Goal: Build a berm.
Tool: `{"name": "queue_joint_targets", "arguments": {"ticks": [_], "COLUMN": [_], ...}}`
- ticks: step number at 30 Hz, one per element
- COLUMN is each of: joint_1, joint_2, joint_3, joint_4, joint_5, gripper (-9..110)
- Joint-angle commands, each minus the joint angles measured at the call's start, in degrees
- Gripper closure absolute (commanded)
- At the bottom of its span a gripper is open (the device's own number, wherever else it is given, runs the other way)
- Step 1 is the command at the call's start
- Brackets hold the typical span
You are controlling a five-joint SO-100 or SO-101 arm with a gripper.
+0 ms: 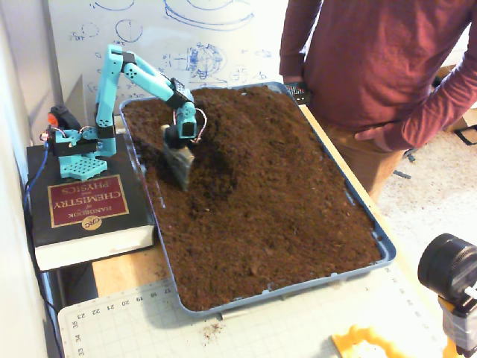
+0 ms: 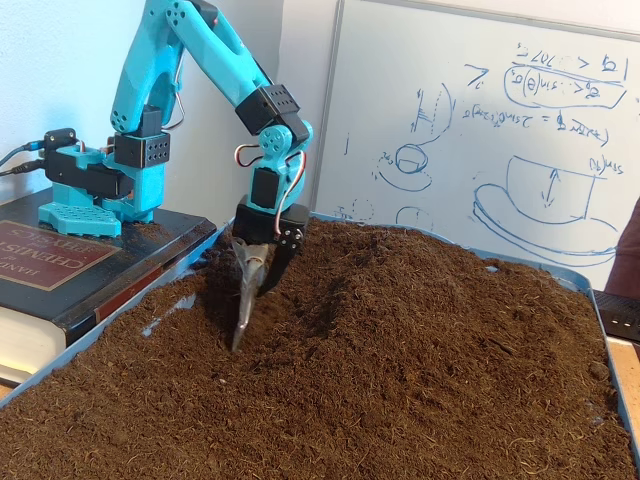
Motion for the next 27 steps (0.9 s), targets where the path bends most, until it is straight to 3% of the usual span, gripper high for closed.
{"name": "queue_joint_targets", "arguments": {"ticks": [1,16,27], "joint_1": [-0.3,-0.3,-3.3], "joint_2": [-0.2,-2.6,1.2], "joint_3": [-9.1,-26.5,-32.0], "joint_4": [-1.0,-0.4,-0.4], "joint_5": [0.5,1.1,19.0], "gripper": [101,101,101]}}
